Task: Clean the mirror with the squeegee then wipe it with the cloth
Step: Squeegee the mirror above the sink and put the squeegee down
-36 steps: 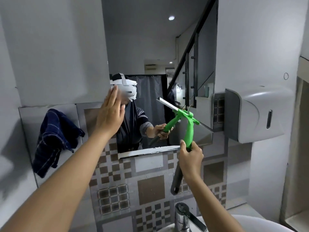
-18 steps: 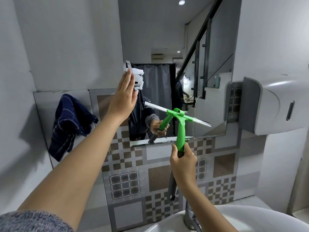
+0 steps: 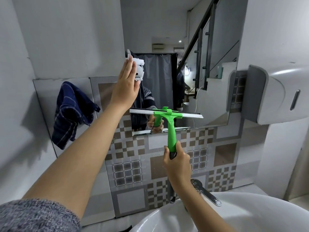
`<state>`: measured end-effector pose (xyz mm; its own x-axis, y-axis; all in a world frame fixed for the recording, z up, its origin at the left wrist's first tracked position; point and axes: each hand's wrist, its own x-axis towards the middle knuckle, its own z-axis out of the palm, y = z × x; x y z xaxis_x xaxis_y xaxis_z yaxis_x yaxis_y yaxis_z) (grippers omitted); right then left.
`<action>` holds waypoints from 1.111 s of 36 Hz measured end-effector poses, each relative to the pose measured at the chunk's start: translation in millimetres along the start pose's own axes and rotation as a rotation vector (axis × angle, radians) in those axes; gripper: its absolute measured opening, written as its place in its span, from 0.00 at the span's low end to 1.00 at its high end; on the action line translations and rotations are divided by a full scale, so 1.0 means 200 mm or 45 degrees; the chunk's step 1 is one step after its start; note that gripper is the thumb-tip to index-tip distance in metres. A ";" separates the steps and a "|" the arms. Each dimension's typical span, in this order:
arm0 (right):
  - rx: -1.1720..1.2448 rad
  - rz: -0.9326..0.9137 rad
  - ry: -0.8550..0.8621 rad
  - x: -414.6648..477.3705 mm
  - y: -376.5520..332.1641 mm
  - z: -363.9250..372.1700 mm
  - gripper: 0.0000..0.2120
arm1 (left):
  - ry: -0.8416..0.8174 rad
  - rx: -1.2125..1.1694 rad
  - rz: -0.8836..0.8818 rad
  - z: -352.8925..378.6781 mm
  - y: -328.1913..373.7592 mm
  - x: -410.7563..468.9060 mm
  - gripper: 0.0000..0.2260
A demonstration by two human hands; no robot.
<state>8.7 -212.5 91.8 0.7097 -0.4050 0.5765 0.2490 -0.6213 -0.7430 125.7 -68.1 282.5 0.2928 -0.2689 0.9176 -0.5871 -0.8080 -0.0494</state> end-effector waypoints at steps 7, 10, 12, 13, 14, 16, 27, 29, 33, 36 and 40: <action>-0.128 -0.064 -0.034 -0.03 0.00 -0.04 0.18 | 0.051 -0.020 -0.057 0.03 0.04 -0.06 0.25; -0.201 -0.120 -0.073 -0.03 0.01 -0.07 0.21 | 0.054 -0.043 -0.094 0.06 0.05 -0.09 0.25; -0.243 -0.164 -0.098 -0.03 0.01 -0.09 0.21 | 0.059 -0.054 -0.125 0.08 0.07 -0.12 0.26; -0.264 -0.183 -0.113 -0.02 0.02 -0.11 0.21 | 0.066 -0.053 -0.149 0.09 0.08 -0.14 0.26; -0.277 -0.202 -0.129 -0.01 0.03 -0.13 0.21 | 0.077 -0.048 -0.170 0.10 0.10 -0.15 0.26; -0.316 -0.261 -0.168 0.02 0.05 -0.17 0.22 | 0.097 -0.050 -0.192 0.12 0.12 -0.18 0.26; -0.676 -0.629 -0.198 0.27 0.23 -0.44 0.20 | 0.114 -0.081 -0.348 0.25 0.21 -0.36 0.27; -0.735 -0.689 -0.185 0.31 0.26 -0.48 0.20 | 0.115 -0.079 -0.383 0.26 0.23 -0.39 0.28; -0.759 -0.727 -0.180 0.37 0.33 -0.56 0.20 | 0.113 -0.050 -0.418 0.28 0.28 -0.44 0.28; -0.738 -0.681 -0.145 0.39 0.40 -0.62 0.21 | 0.106 -0.036 -0.467 0.30 0.31 -0.46 0.29; -0.738 -0.606 -0.124 0.40 0.49 -0.69 0.21 | 0.137 -0.062 -0.518 0.33 0.35 -0.47 0.28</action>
<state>-0.3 -398.7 111.8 0.6740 0.0401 0.7376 0.1759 -0.9785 -0.1075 107.3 -133.7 167.5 0.4296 0.1252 0.8943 -0.4757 -0.8104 0.3420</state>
